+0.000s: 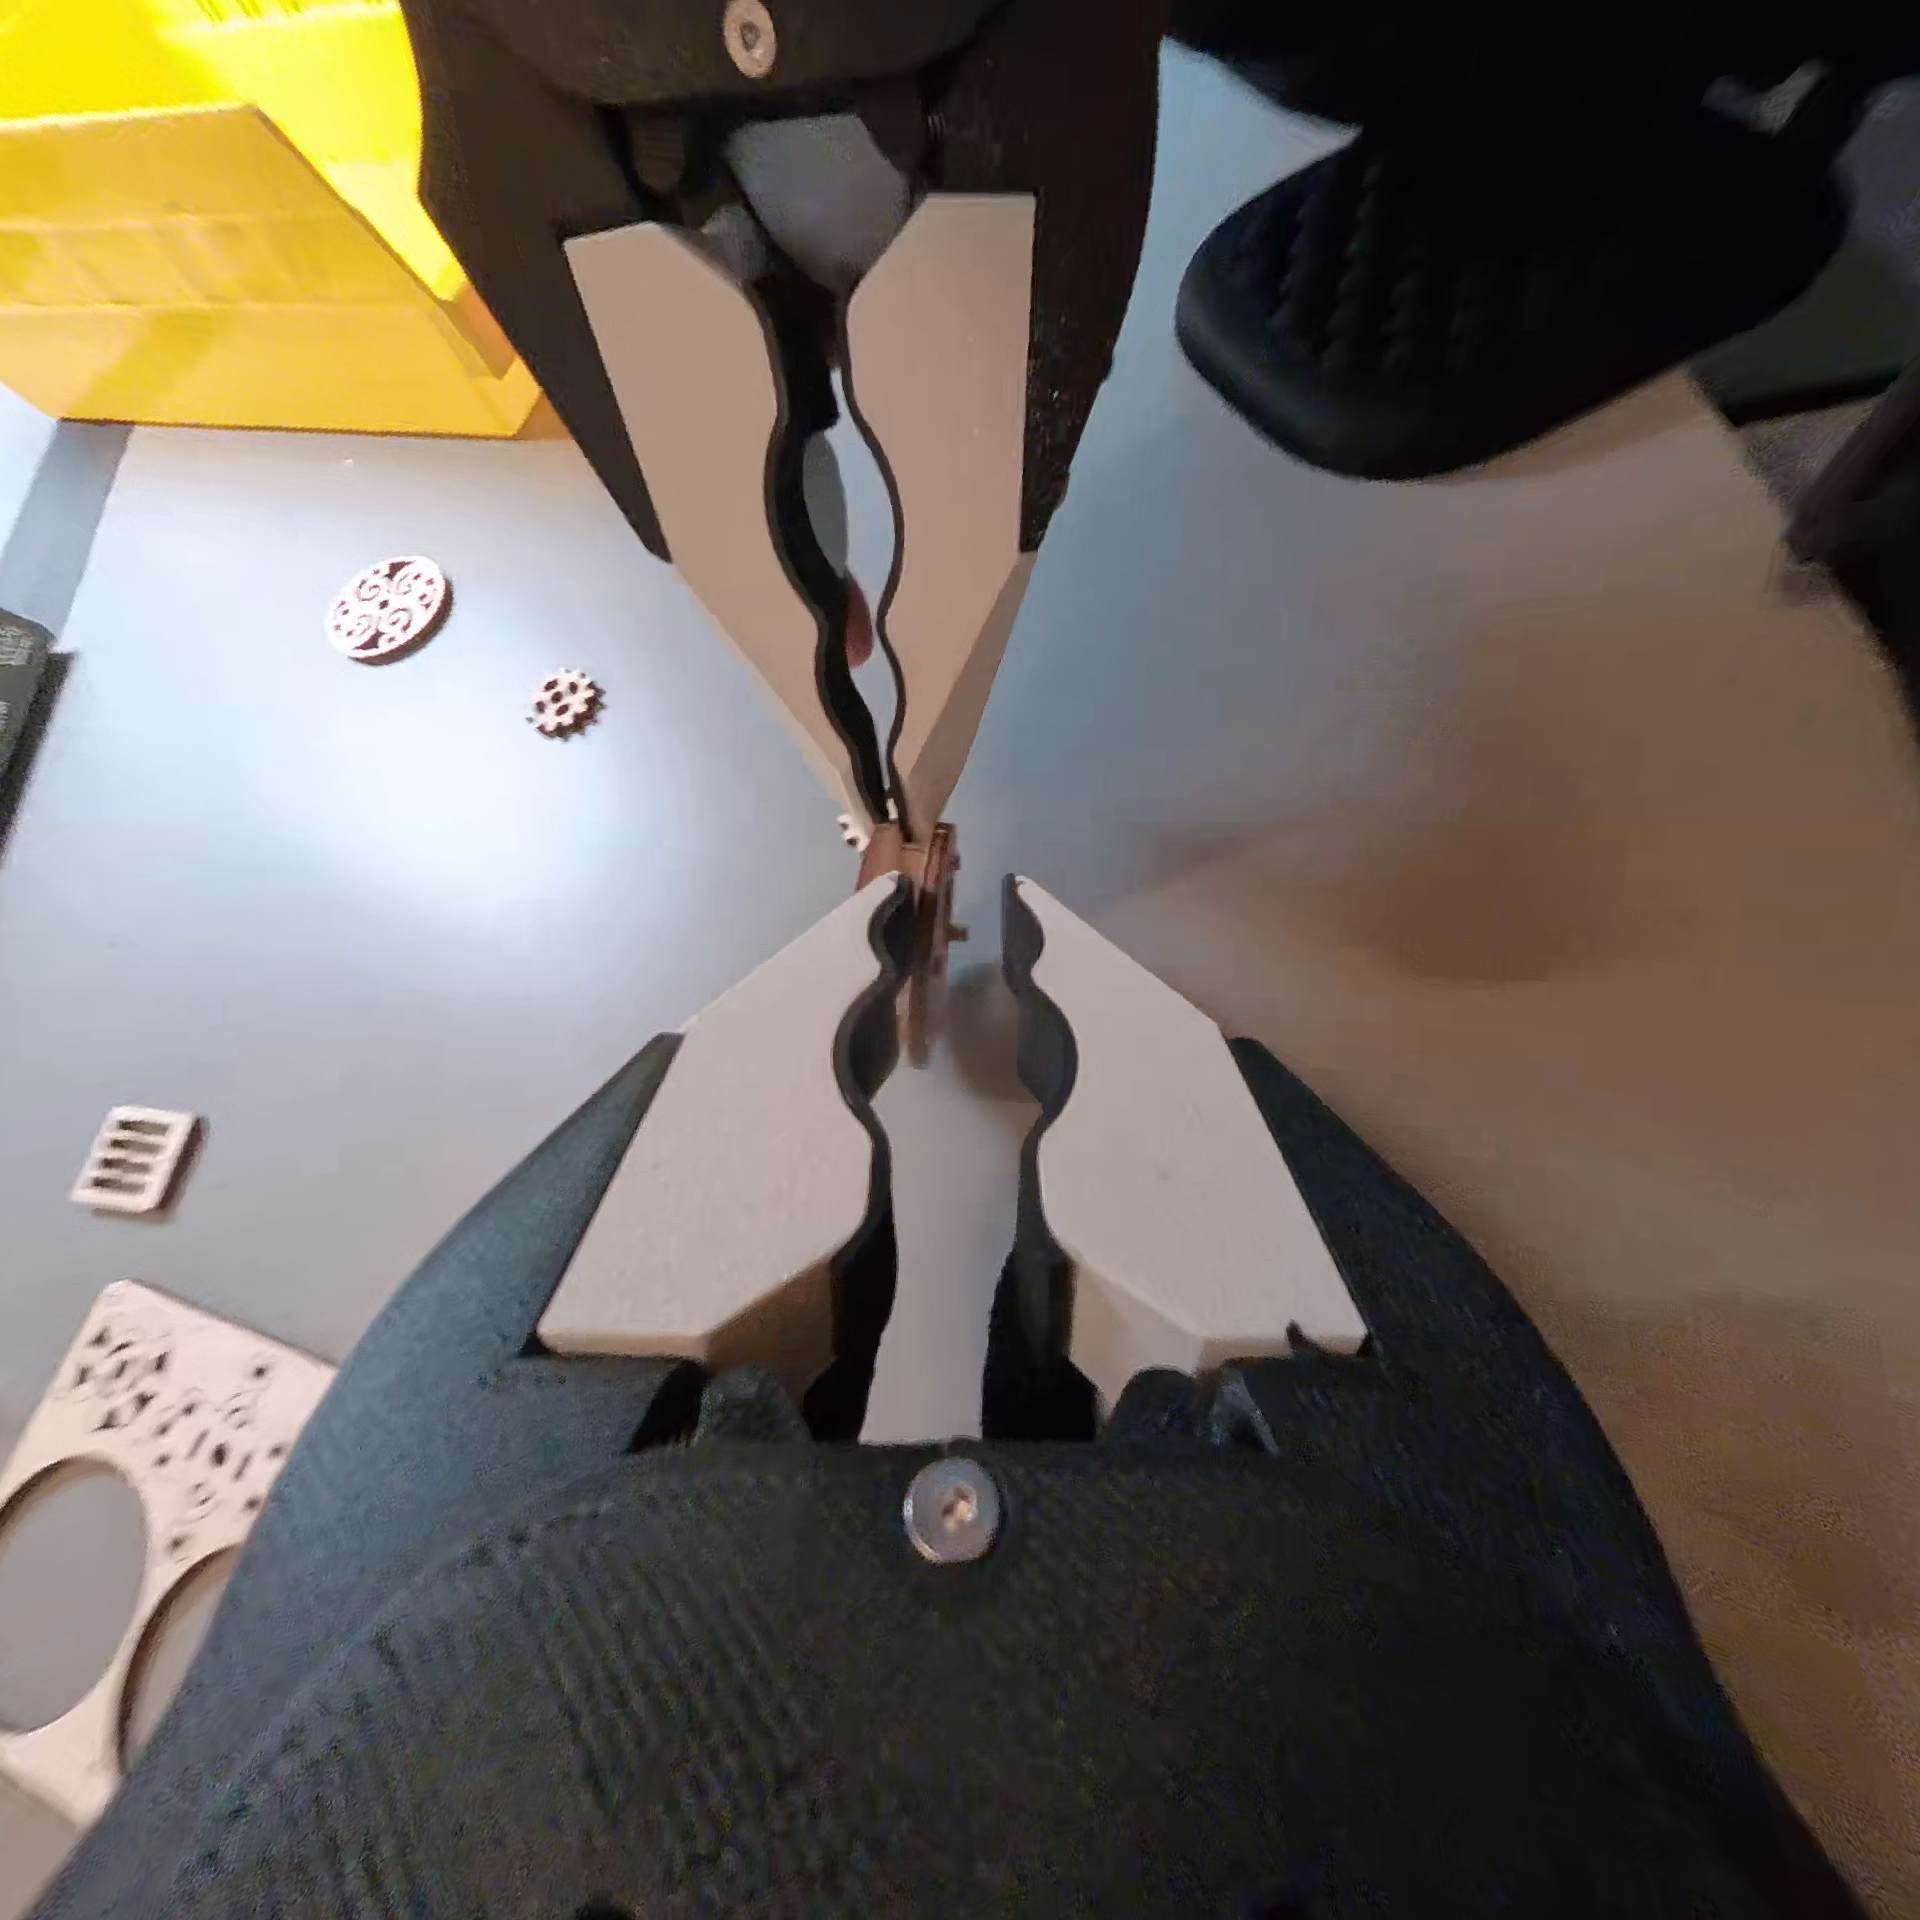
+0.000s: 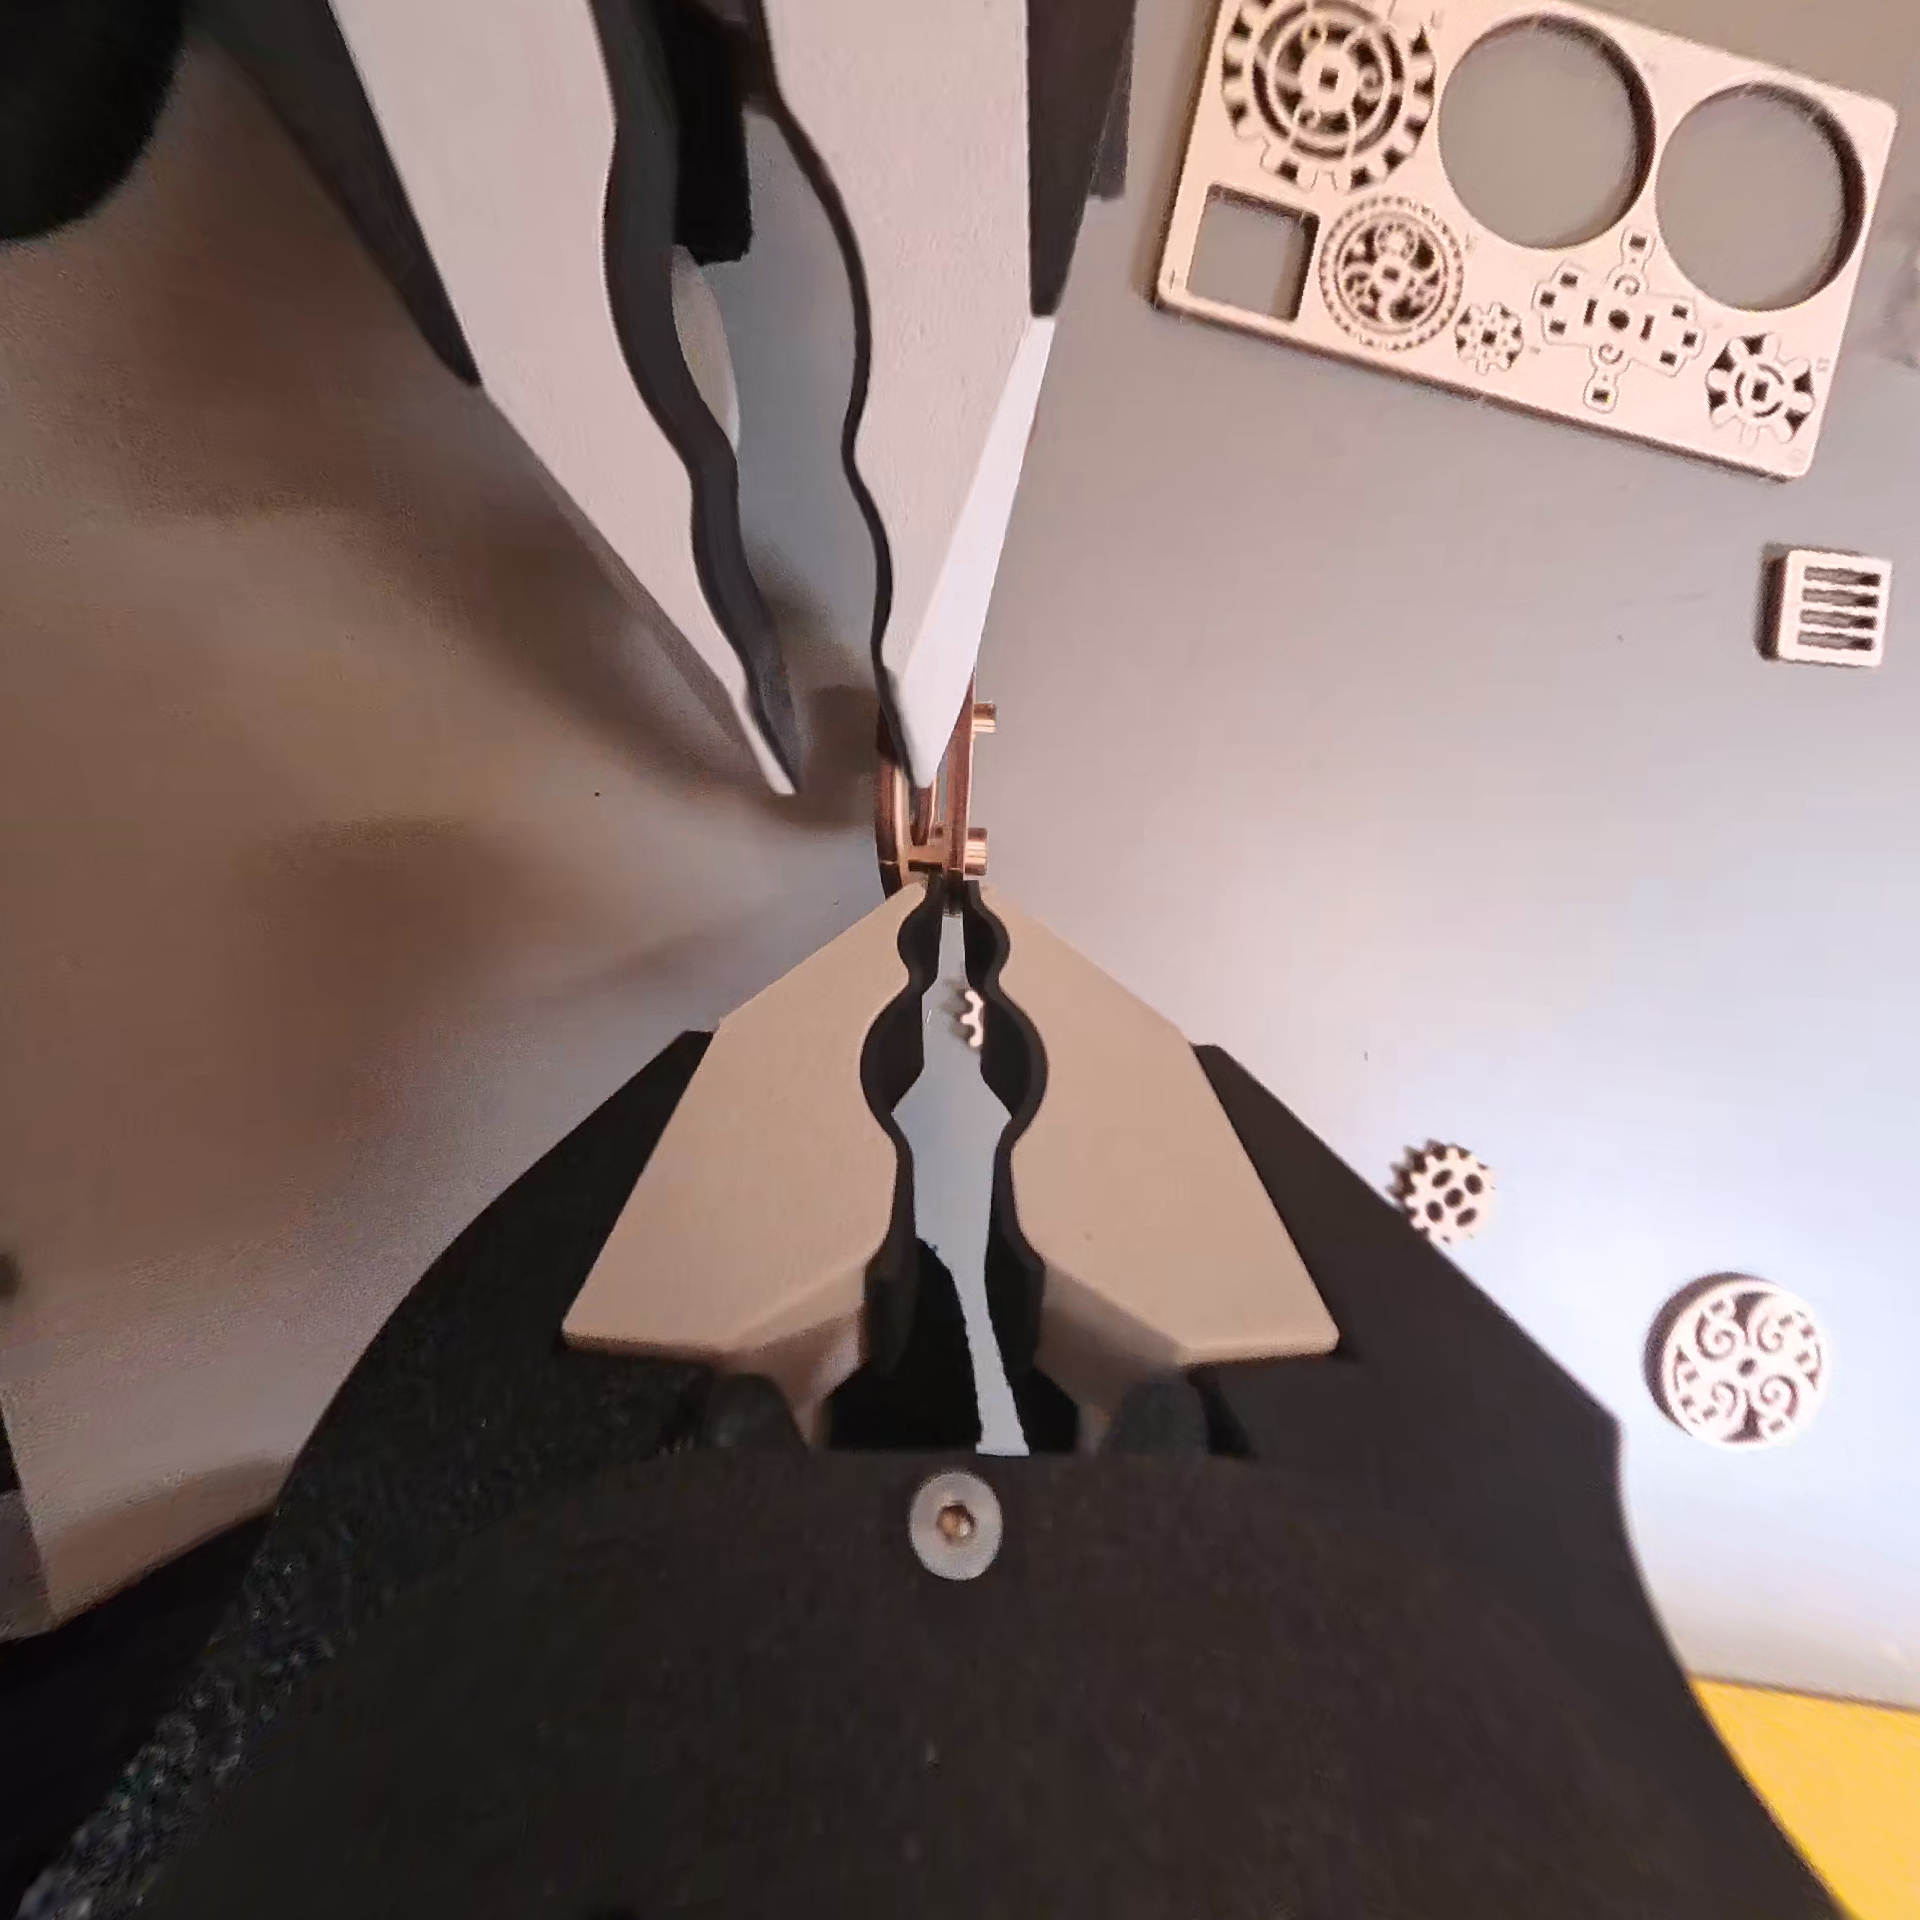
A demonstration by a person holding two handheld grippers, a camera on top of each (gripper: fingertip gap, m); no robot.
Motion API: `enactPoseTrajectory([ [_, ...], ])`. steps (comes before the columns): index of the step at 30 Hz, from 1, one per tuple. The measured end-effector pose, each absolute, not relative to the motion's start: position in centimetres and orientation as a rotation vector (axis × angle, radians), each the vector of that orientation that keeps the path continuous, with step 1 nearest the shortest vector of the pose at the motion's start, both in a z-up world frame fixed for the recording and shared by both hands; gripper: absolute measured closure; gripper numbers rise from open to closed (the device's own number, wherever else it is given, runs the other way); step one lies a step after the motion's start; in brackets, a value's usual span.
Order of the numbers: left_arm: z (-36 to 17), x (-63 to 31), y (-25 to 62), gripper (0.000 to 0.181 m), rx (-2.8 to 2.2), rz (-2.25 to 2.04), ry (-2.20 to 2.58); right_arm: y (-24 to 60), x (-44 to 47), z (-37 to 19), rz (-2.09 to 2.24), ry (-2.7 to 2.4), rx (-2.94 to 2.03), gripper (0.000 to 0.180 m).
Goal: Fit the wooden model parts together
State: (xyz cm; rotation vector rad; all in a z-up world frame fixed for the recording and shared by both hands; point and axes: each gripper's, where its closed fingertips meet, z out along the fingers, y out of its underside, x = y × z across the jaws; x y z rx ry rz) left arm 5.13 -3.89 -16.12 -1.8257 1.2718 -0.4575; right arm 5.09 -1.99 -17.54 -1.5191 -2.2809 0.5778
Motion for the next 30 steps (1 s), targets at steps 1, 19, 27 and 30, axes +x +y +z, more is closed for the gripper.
enactPoseTrajectory([
  [1, -16.3, 5.0, -3.7, 0.172, -1.835, -0.399, 1.285, -2.1, 5.1, -17.6, 0.56, -2.292, -1.532, 0.179],
  [19, -16.6, 5.1, -4.2, 0.179, -1.83, -0.583, 1.273, -2.3, 4.6, -18.1, 0.586, -2.379, -1.501, 0.18],
  [27, -16.4, 5.3, -4.8, 0.179, -1.801, -0.757, 1.224, -3.0, 4.9, -18.2, 0.758, -2.419, -1.436, 0.179],
  [30, -16.3, 5.2, -4.8, 0.179, -1.798, -0.798, 1.199, -2.9, 4.9, -18.1, 0.806, -2.366, -1.451, 0.179],
])
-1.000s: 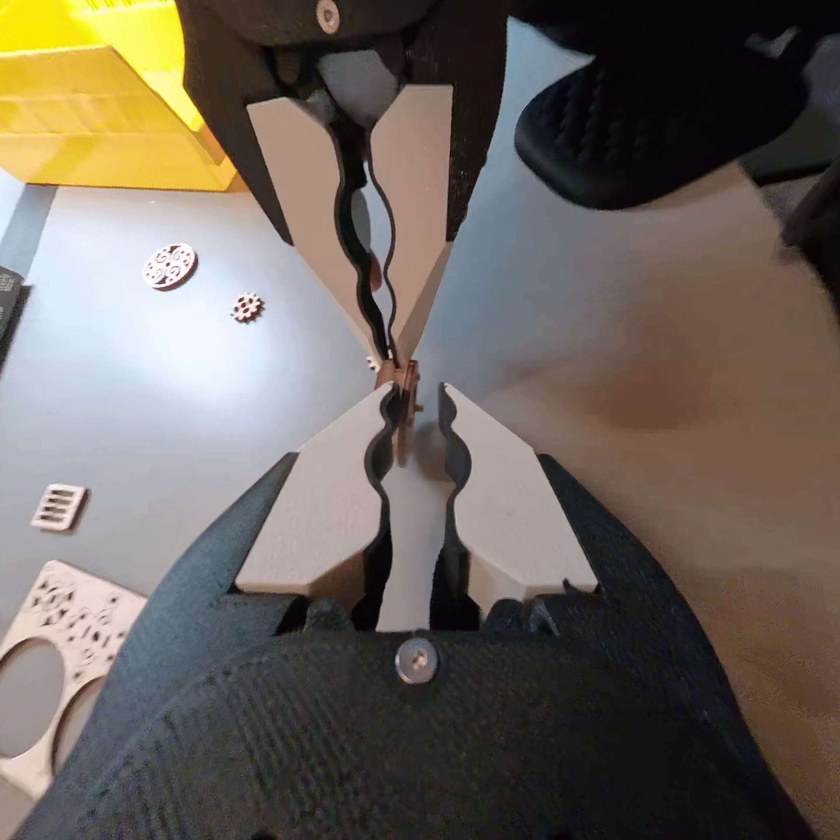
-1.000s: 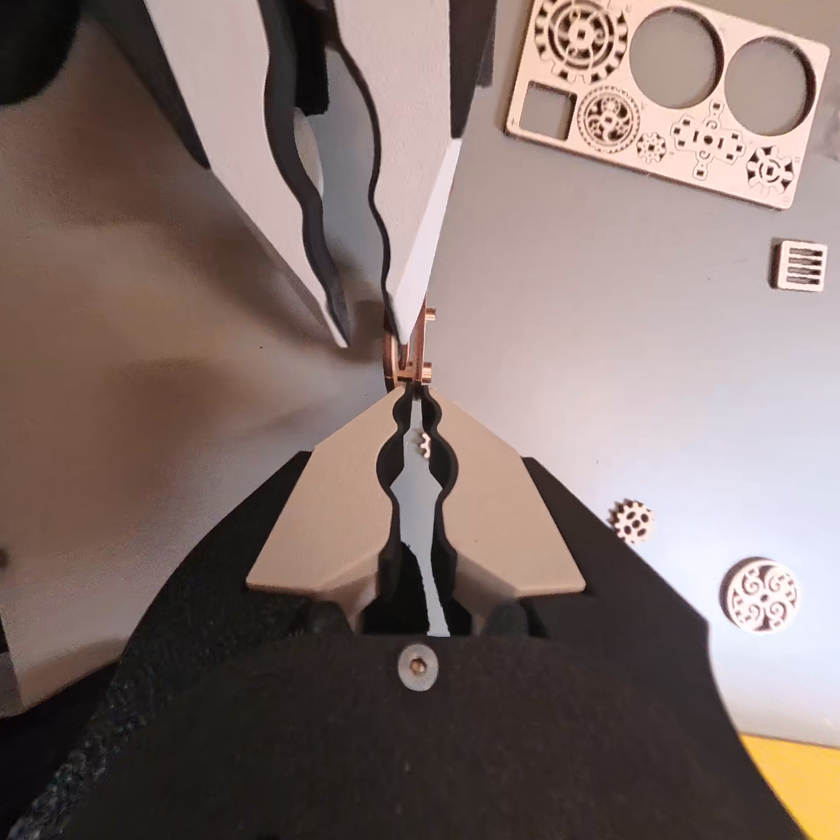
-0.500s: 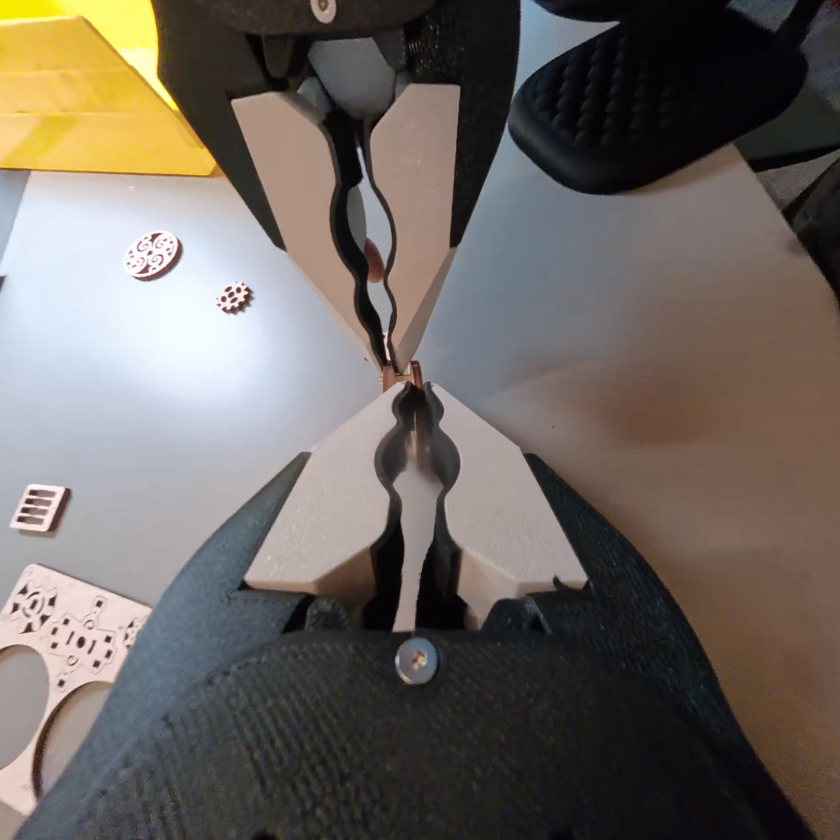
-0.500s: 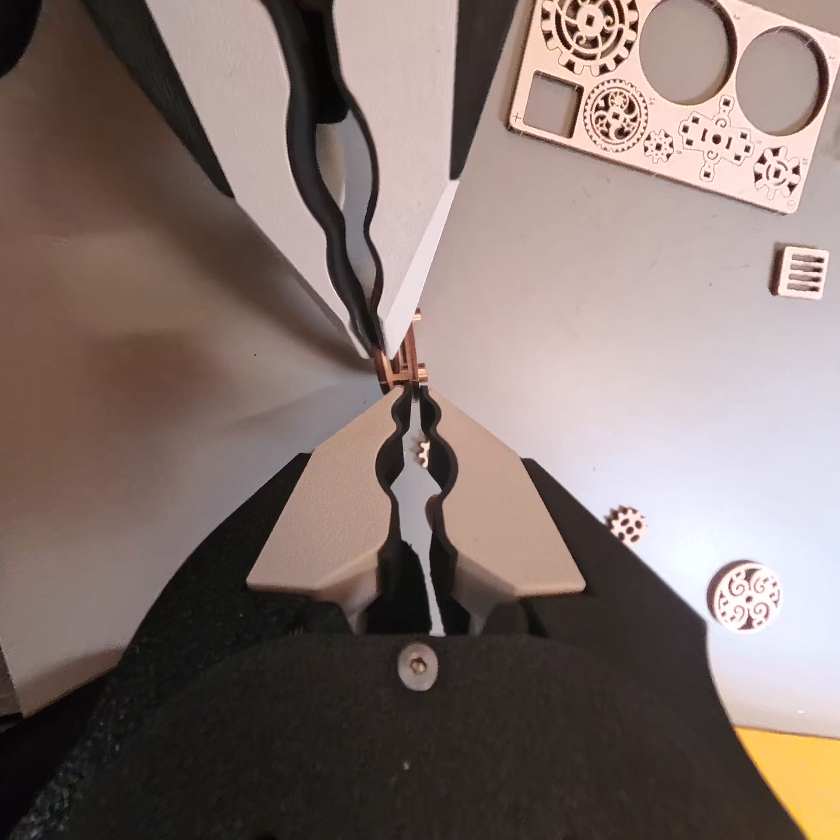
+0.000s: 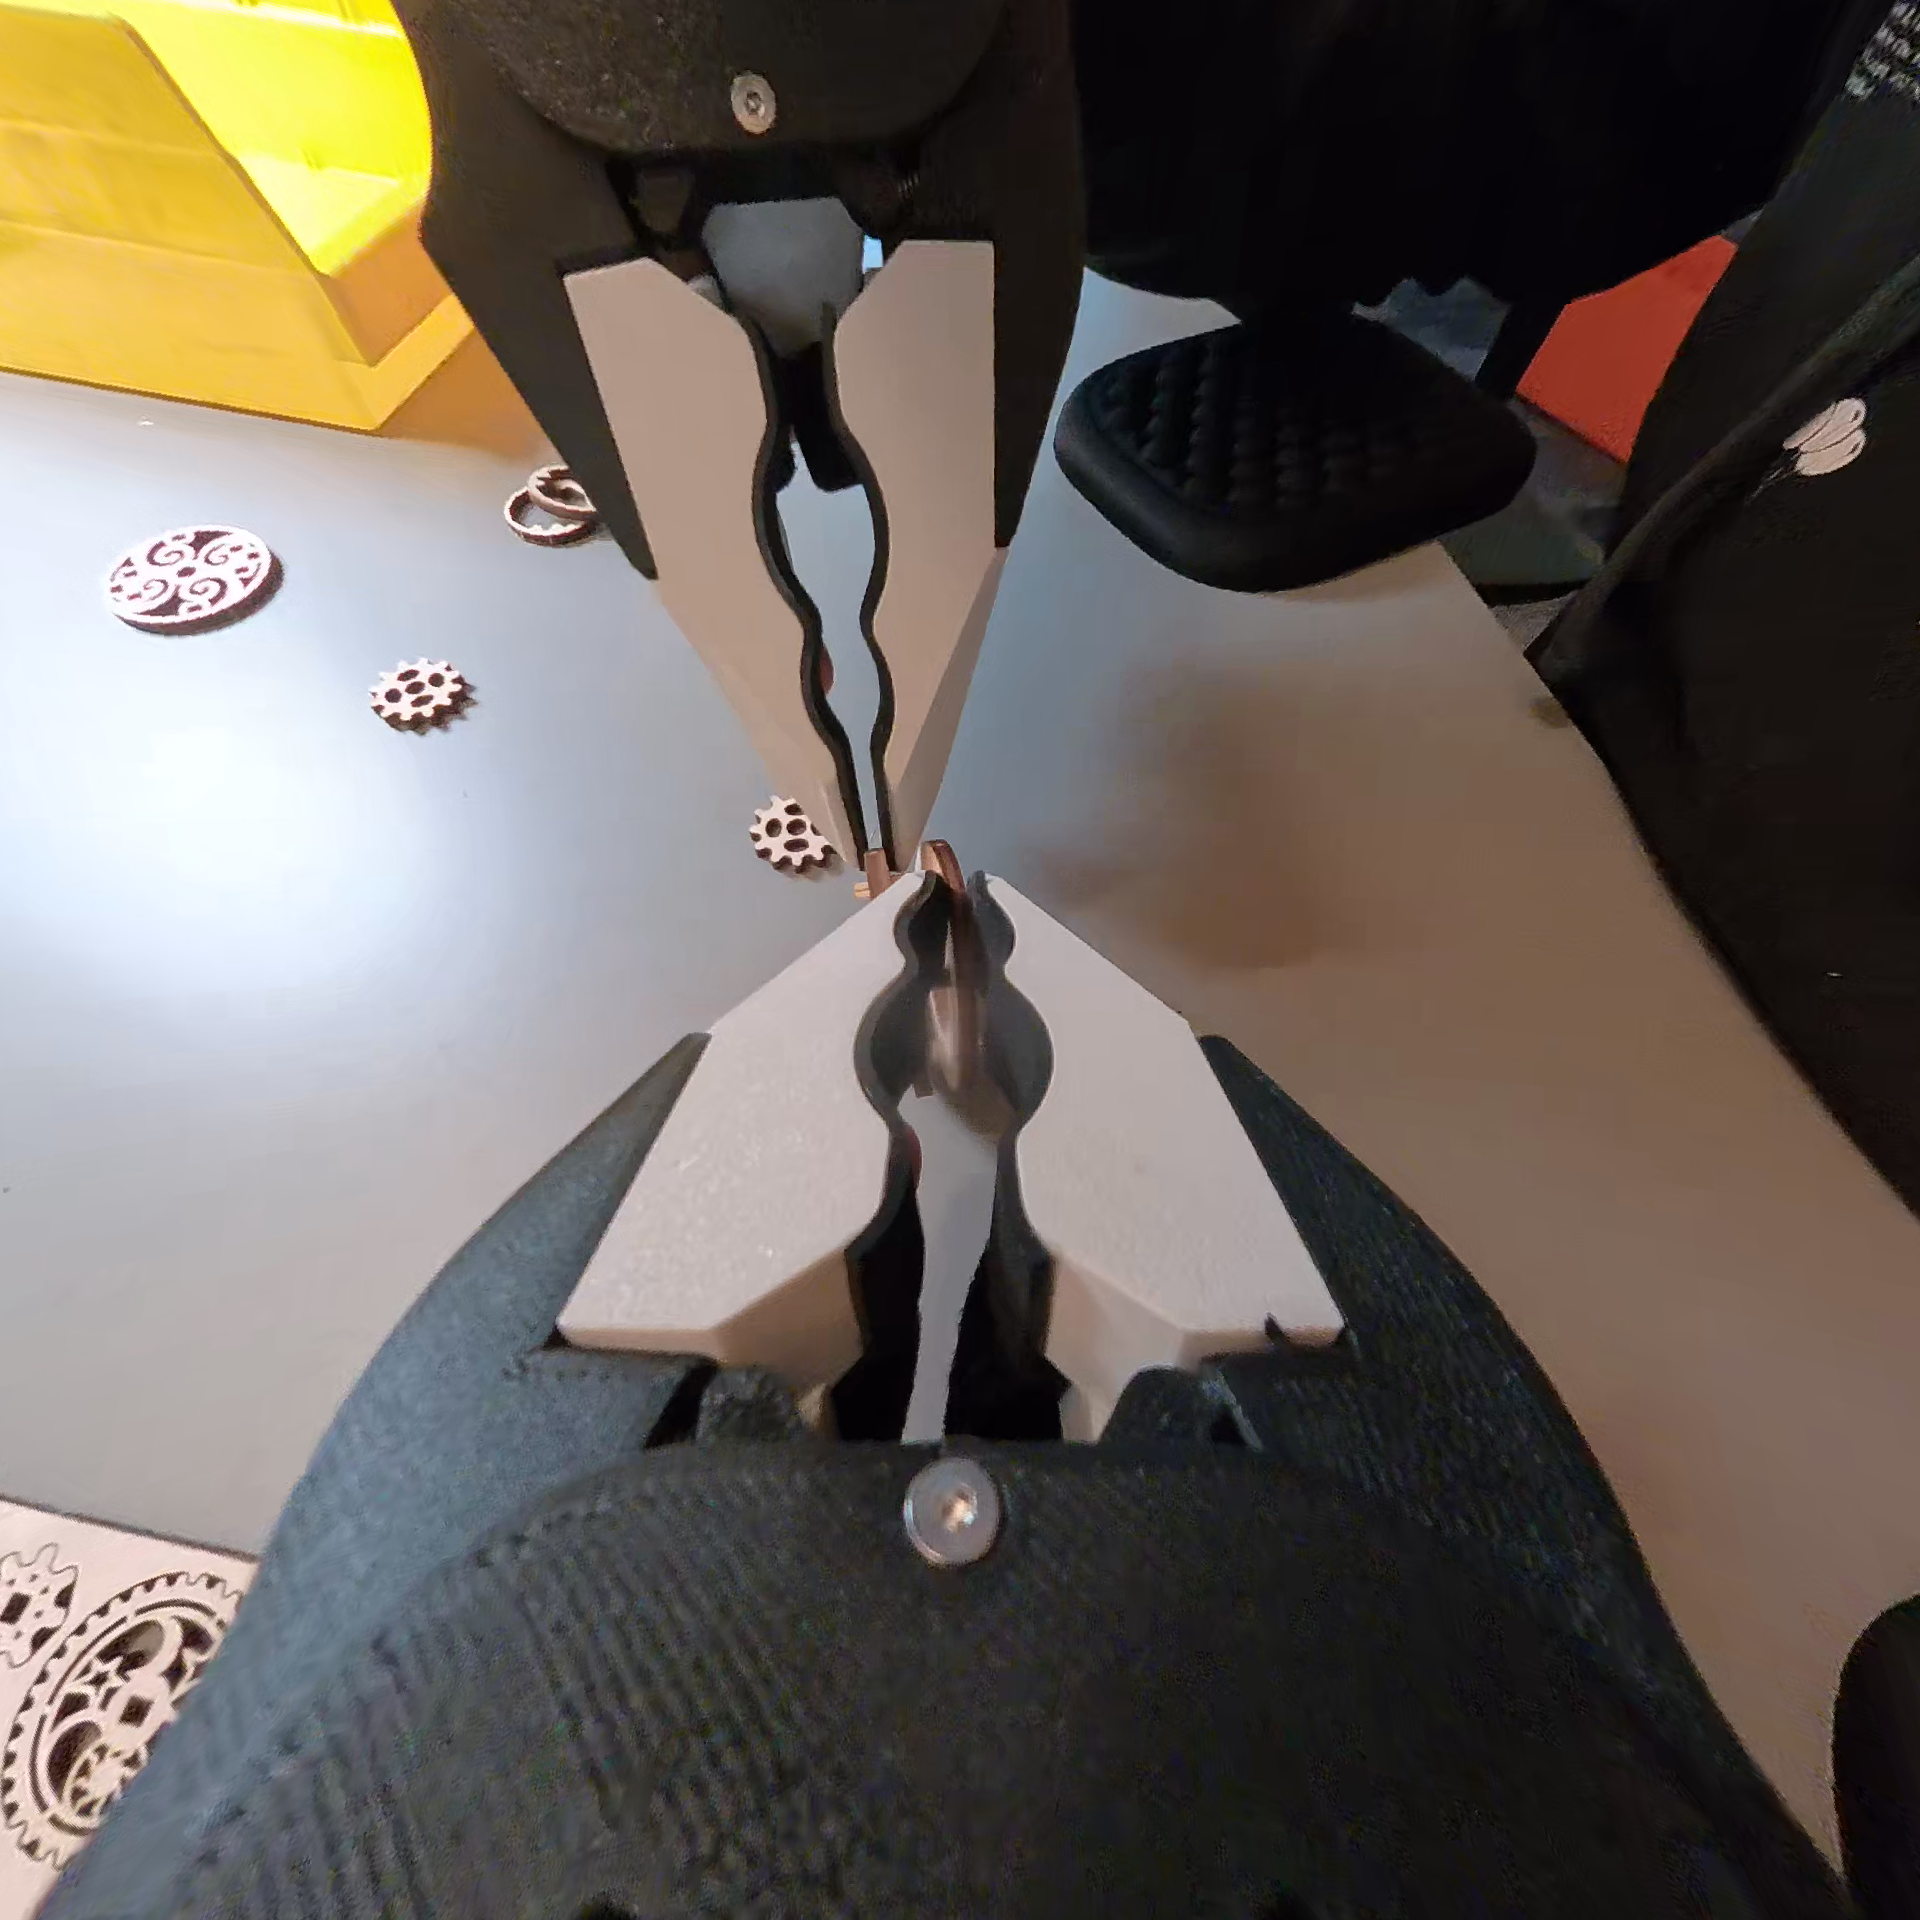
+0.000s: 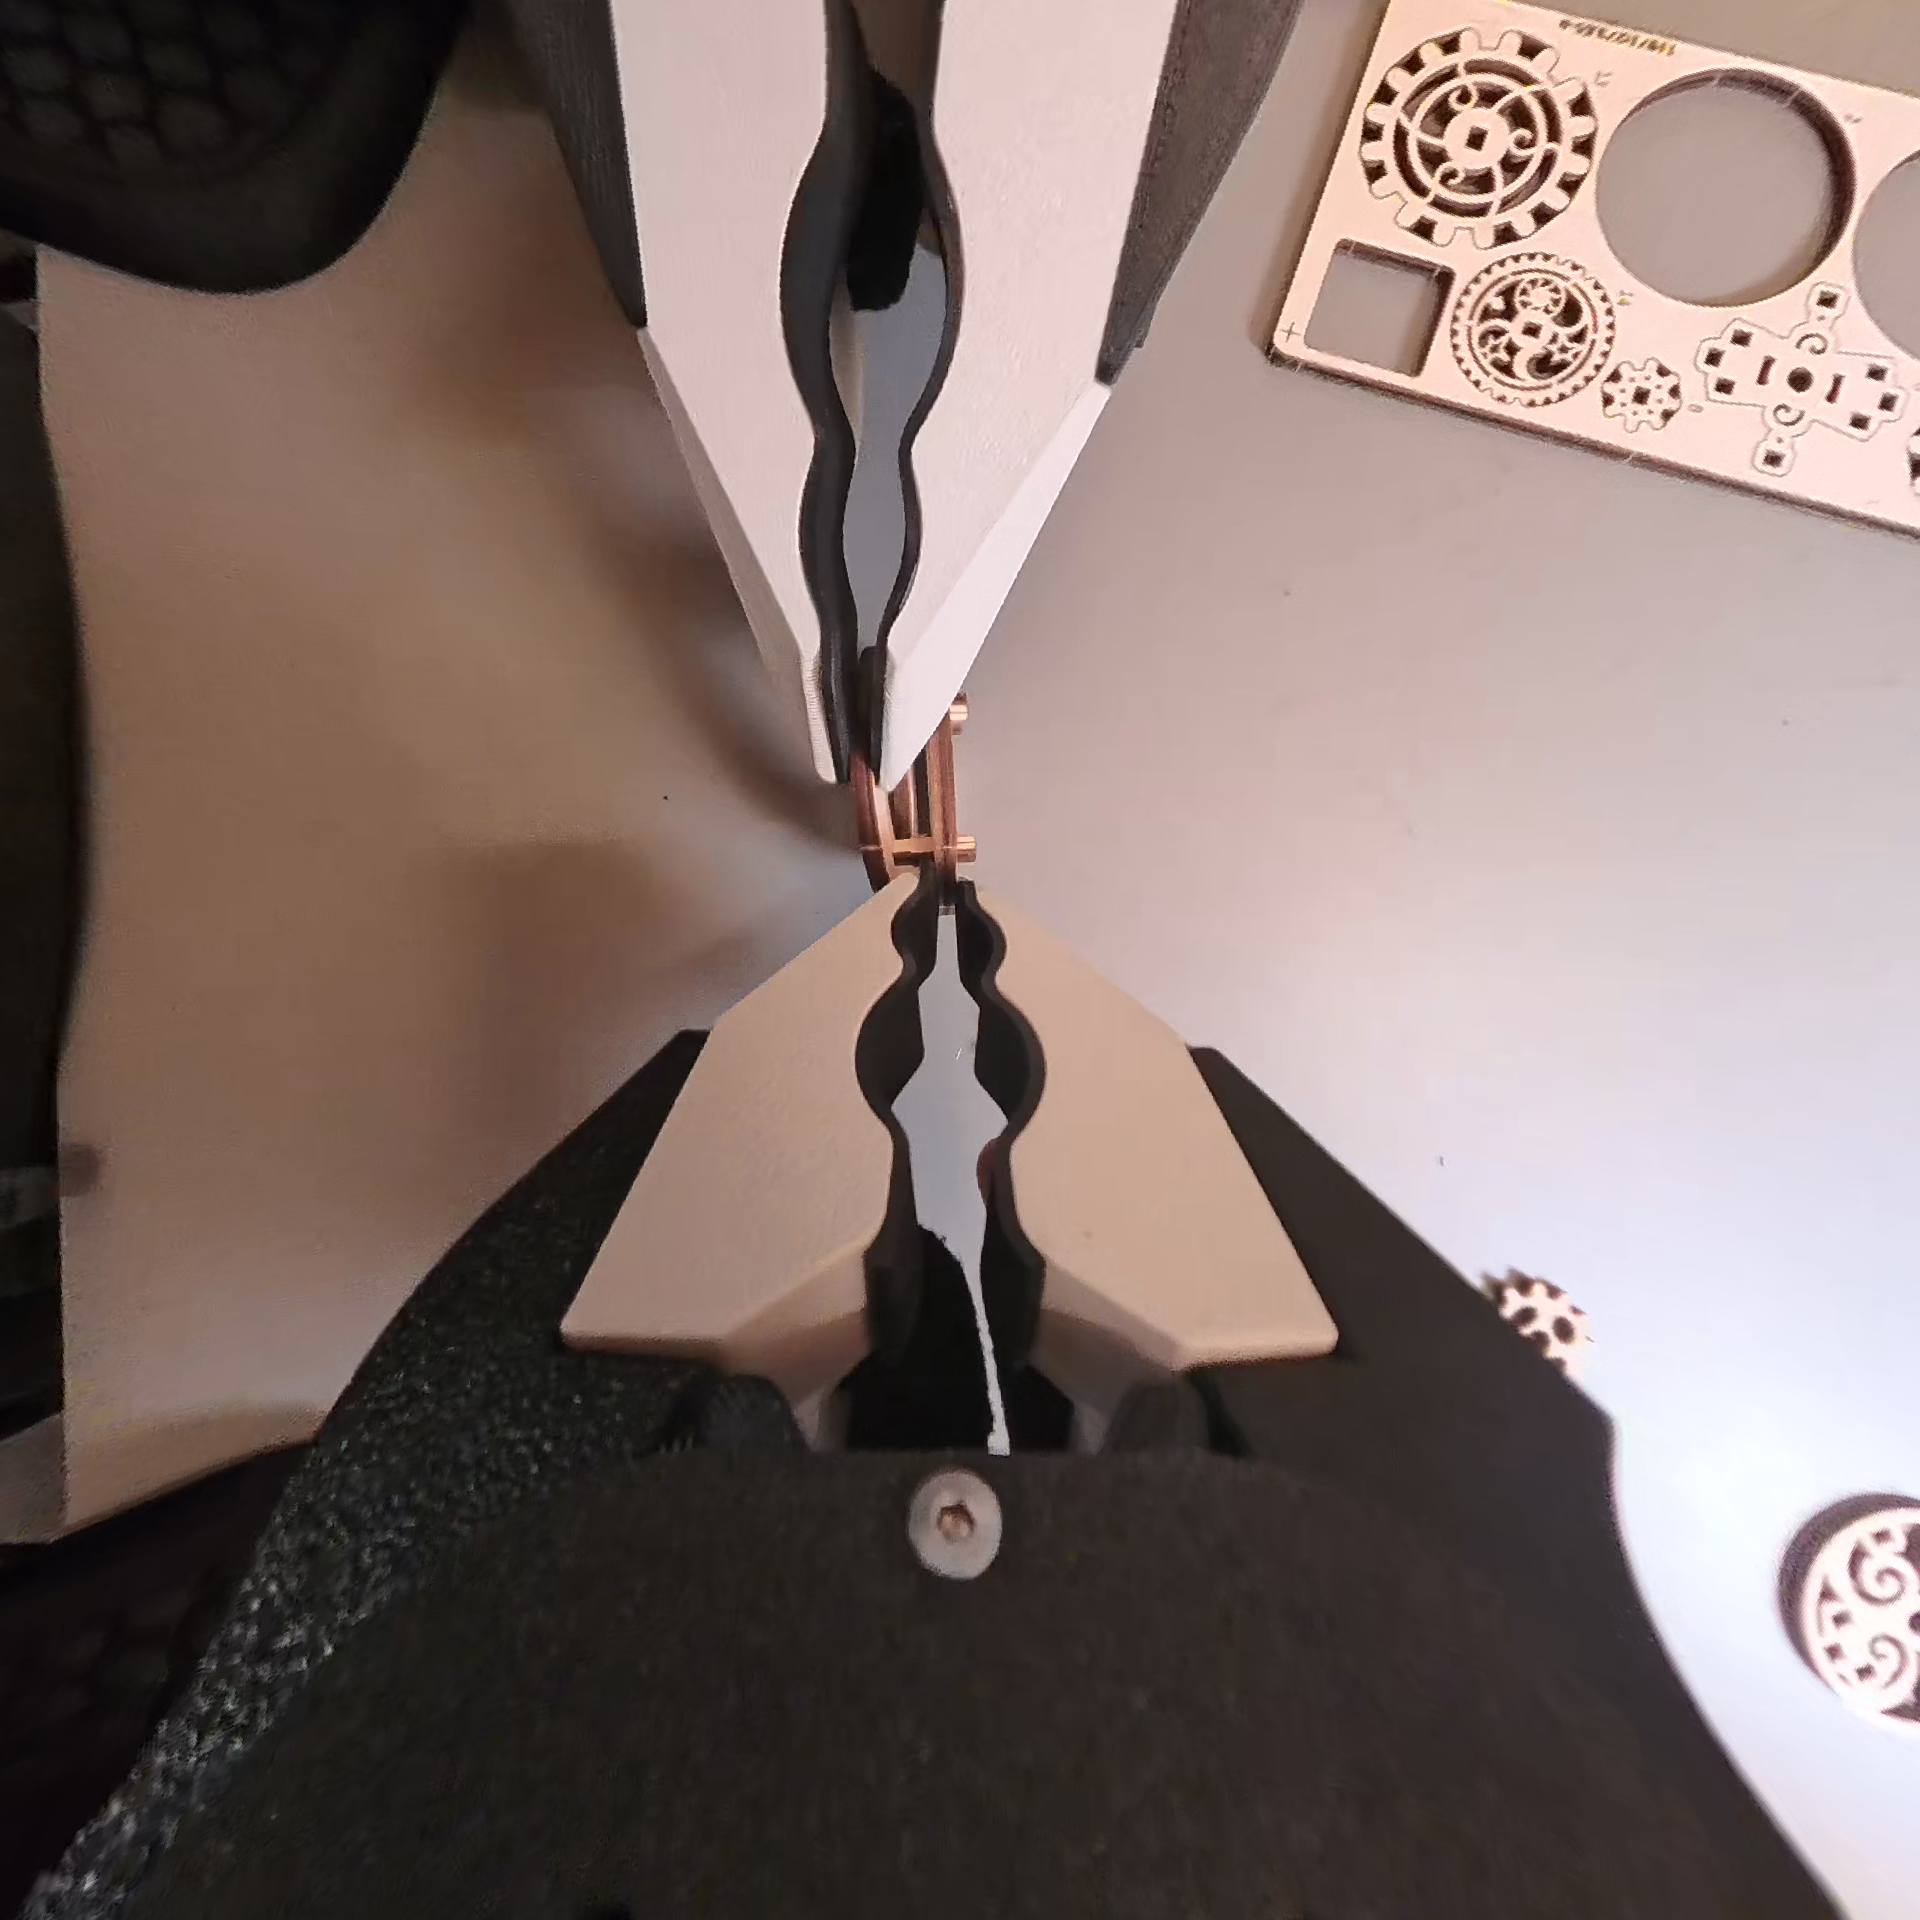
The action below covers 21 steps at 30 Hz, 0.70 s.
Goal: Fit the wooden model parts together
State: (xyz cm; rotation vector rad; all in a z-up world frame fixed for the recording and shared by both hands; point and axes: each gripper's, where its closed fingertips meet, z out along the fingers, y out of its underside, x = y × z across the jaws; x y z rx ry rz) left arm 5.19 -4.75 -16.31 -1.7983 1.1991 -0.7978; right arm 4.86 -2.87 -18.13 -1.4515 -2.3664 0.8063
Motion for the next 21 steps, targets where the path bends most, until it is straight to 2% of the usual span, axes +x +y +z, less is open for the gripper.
enactPoseTrajectory([
  [5, -16.0, 4.5, -4.2, 0.179, -1.738, -0.809, 1.133, -2.4, 4.4, -17.6, 0.804, -2.218, -1.427, 0.178],
  [10, -13.7, 4.1, -4.2, 0.179, -1.601, -0.854, 1.073, -2.0, 4.1, -15.8, 0.981, -1.999, -1.399, 0.165],
  [15, -11.0, 4.3, -4.7, 0.18, -1.462, -0.942, 0.995, -2.6, 4.1, -13.8, 1.384, -1.851, -1.327, 0.158],
  [17, -9.6, 4.2, -4.8, 0.18, -1.395, -0.983, 0.945, -3.0, 4.0, -12.5, 1.522, -1.777, -1.291, 0.16],
  [20, -8.6, 4.0, -4.6, 0.18, -1.344, -1.016, 0.884, -3.9, 3.8, -11.7, 1.595, -1.751, -1.25, 0.178],
  [21, -8.8, 3.9, -4.5, 0.179, -1.361, -1.009, 0.882, -3.9, 3.5, -11.9, 1.547, -1.755, -1.255, 0.178],
])
